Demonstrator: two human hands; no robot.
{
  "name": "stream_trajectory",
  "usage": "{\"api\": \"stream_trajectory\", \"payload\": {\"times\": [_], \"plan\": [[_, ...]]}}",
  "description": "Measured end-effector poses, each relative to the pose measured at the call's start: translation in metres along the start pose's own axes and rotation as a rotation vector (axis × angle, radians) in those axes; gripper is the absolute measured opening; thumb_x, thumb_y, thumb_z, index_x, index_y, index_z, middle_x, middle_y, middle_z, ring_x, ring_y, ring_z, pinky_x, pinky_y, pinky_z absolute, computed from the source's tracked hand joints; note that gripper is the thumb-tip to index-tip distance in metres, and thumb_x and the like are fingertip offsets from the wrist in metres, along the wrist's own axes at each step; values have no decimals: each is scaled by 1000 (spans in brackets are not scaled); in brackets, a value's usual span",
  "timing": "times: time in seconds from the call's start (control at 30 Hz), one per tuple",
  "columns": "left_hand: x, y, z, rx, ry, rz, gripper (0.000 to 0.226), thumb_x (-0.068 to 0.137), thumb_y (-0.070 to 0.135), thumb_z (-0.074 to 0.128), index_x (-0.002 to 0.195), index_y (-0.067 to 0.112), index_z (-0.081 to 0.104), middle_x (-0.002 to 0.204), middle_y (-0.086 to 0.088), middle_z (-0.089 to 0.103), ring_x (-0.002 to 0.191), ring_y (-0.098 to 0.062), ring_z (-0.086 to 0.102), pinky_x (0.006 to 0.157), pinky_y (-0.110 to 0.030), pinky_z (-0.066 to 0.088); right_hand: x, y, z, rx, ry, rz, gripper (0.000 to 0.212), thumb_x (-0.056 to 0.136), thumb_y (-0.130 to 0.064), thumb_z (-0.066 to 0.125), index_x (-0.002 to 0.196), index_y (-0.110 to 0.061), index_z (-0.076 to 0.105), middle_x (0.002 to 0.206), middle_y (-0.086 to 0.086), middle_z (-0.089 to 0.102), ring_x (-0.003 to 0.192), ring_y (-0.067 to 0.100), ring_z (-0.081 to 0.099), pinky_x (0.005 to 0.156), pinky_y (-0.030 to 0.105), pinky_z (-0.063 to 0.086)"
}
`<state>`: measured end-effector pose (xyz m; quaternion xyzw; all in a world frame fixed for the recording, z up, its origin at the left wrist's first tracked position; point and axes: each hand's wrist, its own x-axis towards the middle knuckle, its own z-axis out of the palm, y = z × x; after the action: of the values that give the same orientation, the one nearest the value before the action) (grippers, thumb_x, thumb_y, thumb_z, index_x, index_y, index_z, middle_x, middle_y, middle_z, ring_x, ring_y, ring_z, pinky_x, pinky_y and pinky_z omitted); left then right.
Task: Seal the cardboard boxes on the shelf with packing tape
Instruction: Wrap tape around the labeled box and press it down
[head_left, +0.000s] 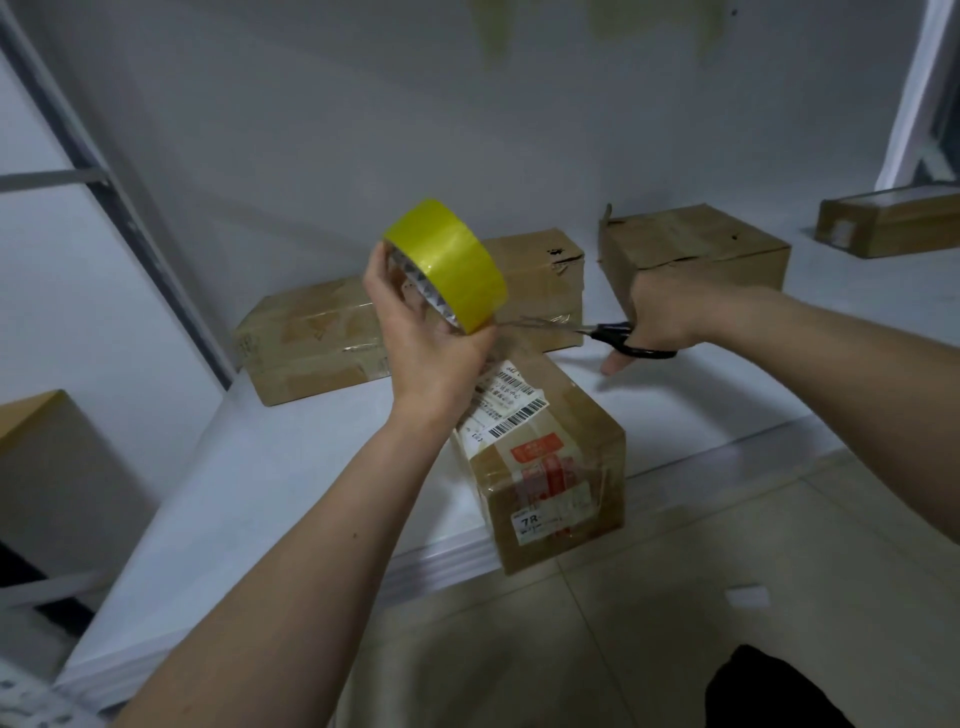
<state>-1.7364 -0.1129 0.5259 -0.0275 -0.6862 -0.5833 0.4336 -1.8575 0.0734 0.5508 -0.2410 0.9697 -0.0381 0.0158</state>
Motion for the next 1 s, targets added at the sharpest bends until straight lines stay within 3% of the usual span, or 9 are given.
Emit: {"api": "stream_trajectory", "payload": {"times": [0.23,0.33,0.43,0.5,0.63,0.73,0.8,0.9,1.0], "plan": [[-13,-7,-16,-79,196,-166,99,72,-17,73,148,18,19,140,-8,46,109,-26,66,81,-28,58,-2,10,43,251,-245,221,50,56,-41,91,73,-2,65,61,8,65,49,19,61,52,28,55],[-21,-4,-25,-125,292,-245,98,73,-16,72,148,18,20,136,-9,53,107,-24,67,74,-20,56,-3,9,34,386,-254,238,40,69,-23,87,87,6,65,75,17,66,56,25,65,56,31,57],[-30,-2,-33,-171,388,-310,95,75,-10,75,147,21,22,131,-10,59,101,-19,69,69,-15,54,-12,-12,26,339,164,1,28,92,-25,62,93,2,66,97,15,68,85,28,65,75,36,51],[-35,-2,-36,-213,444,-369,93,75,-7,76,147,22,24,127,-11,61,97,-17,69,69,-17,55,-28,-42,18,548,298,-215,34,97,-35,52,119,-11,61,128,4,58,116,21,54,96,35,42],[-49,-2,-34,-555,491,-545,74,80,-12,69,144,7,37,102,-13,66,79,-17,70,66,-21,56,-23,-77,22,540,-54,-344,69,90,-55,52,150,-33,24,159,-4,15,145,20,19,117,43,21],[-60,-2,-35,-841,421,-638,46,84,-16,62,128,-13,49,92,-19,66,74,-21,72,62,-23,57,-10,-75,30,678,-199,-240,69,84,-63,55,144,-37,34,147,-2,40,127,22,47,106,44,40],[-66,-1,-36,-932,397,-674,37,85,-18,59,119,-7,52,94,-20,65,81,-23,71,63,-24,58,-1,-78,31,717,-184,-221,51,86,-59,55,128,-32,49,128,-2,56,106,18,59,93,38,48],[-70,1,-37,-1029,382,-714,37,85,-19,58,118,-4,51,106,-25,62,92,-27,68,65,-25,59,9,-86,31,729,-123,-204,35,89,-55,54,105,-24,58,108,0,64,93,18,62,85,36,50],[-70,4,-42,-1051,390,-749,29,84,-19,58,108,-4,54,105,-25,60,98,-29,66,66,-28,61,8,-93,31,806,-49,-101,41,94,-49,50,107,-12,61,105,7,66,81,17,62,68,26,45]]}}
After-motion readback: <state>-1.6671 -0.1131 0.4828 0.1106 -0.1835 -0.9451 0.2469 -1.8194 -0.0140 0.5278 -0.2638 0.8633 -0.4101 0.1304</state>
